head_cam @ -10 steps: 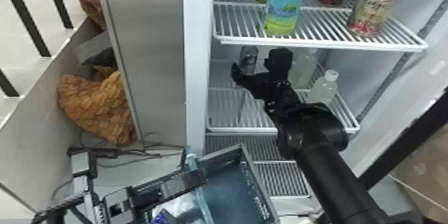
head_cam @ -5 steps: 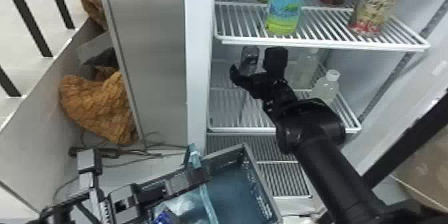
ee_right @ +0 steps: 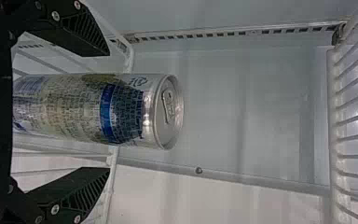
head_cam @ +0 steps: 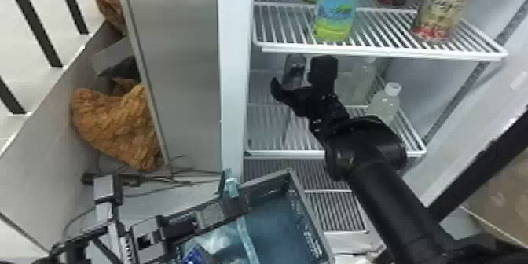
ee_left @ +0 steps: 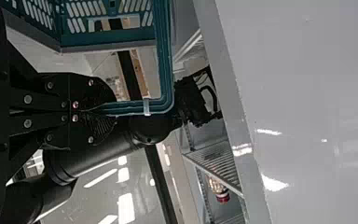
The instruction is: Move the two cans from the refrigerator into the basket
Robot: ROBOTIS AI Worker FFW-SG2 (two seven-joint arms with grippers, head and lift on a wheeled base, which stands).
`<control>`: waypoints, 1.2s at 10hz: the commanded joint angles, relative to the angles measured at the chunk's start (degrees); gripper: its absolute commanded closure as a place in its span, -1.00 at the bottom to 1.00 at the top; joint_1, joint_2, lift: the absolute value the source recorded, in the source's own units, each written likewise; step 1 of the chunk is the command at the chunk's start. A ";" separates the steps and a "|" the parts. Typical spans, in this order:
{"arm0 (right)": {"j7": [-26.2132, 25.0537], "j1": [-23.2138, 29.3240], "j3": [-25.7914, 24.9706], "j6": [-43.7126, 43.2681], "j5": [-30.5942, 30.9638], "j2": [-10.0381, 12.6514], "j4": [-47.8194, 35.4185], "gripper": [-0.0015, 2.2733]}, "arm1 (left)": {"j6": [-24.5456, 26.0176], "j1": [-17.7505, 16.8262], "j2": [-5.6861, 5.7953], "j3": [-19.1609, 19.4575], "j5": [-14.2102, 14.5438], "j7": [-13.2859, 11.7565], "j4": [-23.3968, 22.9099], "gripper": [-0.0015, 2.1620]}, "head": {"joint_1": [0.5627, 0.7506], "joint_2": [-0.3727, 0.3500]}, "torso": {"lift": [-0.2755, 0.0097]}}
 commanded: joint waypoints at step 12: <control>-0.95 9.16 -0.91 2.39 0.06 -1.57 -15.00 0.12 | -0.28 0.97 -0.03 -0.19 0.90 -0.09 0.29 0.12 | 0.41 -0.30 | -0.60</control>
